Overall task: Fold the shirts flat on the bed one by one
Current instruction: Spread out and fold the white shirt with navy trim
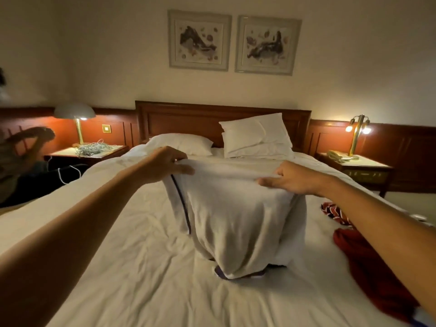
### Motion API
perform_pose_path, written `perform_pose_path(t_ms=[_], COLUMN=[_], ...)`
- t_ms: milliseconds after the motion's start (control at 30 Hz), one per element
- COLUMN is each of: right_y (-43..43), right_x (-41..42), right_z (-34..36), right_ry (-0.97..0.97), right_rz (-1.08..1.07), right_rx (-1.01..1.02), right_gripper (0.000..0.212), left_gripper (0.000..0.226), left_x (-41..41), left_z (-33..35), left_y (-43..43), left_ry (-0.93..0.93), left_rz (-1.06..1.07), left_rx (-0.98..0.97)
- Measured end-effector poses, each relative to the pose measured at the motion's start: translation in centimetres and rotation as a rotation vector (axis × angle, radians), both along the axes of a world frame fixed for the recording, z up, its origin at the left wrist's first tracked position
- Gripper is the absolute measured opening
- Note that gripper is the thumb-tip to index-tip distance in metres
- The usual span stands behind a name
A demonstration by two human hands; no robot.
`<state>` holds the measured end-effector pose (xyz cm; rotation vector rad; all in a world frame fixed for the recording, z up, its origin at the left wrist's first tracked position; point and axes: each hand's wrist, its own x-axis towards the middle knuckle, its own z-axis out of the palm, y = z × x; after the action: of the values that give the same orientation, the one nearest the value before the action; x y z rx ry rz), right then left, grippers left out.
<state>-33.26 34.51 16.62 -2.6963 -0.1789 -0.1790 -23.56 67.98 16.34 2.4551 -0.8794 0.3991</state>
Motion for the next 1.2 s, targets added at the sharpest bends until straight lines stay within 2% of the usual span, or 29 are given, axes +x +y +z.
perform_pose_path(t_ms=[100, 167, 233, 333, 433, 567, 633, 667, 767, 833, 933, 1000, 1067, 1133, 1167, 1200], right_y=[2.2, 3.8, 5.2, 6.2, 6.1, 4.7, 3.6, 3.1, 1.6, 0.9, 0.8, 0.7, 0.2, -0.2, -0.2, -0.1], right_x=[-1.3, -1.7, -1.4, 0.0, 1.7, 4.2, 4.9, 4.9, 4.2, 3.4, 2.0, 1.7, 1.5, 1.4, 1.3, 1.2], right_z=[3.8, 6.4, 8.4, 9.9, 8.2, 0.4, -5.1, -7.8, -15.6, -20.2, -24.3, -25.0, -24.2, -22.8, -22.0, -21.3], right_ry=[-0.143, -0.165, -0.179, -0.194, -0.220, -0.111, 0.029, 0.132, 0.309, 0.347, 0.385, 0.300, 0.196, 0.090, 0.043, 0.012], right_rz=[0.000, 0.059, 0.133, 0.180, 0.086, -0.086, -0.181, -0.230, -0.284, -0.267, -0.246, -0.257, -0.279, -0.277, -0.265, -0.252], right_rx=[0.300, 0.557, 0.746, 0.860, 0.849, 0.751, 0.708, 0.703, 0.612, 0.419, 0.225, 0.228, 0.249, 0.261, 0.272, 0.275], right_gripper=[0.069, 0.071, 0.062, 0.044, 0.036, 0.045, 0.045, 0.046, 0.047, 0.052, 0.060, 0.052, 0.048, 0.048, 0.049, 0.050], left_gripper=[0.020, 0.020, 0.022, 0.020, 0.022, 0.024, 0.027, 0.035, 0.068, 0.078, 0.053, 0.031, 0.019, 0.016, 0.020, 0.033], left_x=[-1.1, -1.4, -1.4, 0.2, 3.2, 6.7, 6.7, 6.2, 2.8, 0.5, -1.9, -2.4, -2.6, -2.7, -2.9, -3.3], left_z=[4.1, 7.5, 10.5, 13.1, 12.0, 2.9, -2.6, -5.3, -12.1, -16.2, -20.2, -21.6, -21.8, -21.7, -21.6, -21.3], left_y=[0.1, -0.1, -0.3, -1.0, -3.1, -5.1, -5.1, -4.9, -4.9, -5.5, -6.7, -7.0, -6.5, -5.8, -5.7, -5.8], left_ry=[-0.197, -0.251, -0.207, -0.093, -0.016, 0.036, 0.124, 0.239, 0.816, 0.996, 0.863, 0.754, 0.708, 0.856, 0.952, 1.008], left_rz=[0.066, 0.082, 0.060, 0.035, 0.020, 0.150, 0.240, 0.244, 0.168, 0.109, -0.012, -0.082, -0.067, -0.025, -0.004, 0.015], left_rx=[-0.223, -0.364, -0.507, -0.679, -0.634, -0.333, -0.178, -0.117, 0.151, 0.378, 0.546, 0.519, 0.387, 0.095, -0.022, -0.051])
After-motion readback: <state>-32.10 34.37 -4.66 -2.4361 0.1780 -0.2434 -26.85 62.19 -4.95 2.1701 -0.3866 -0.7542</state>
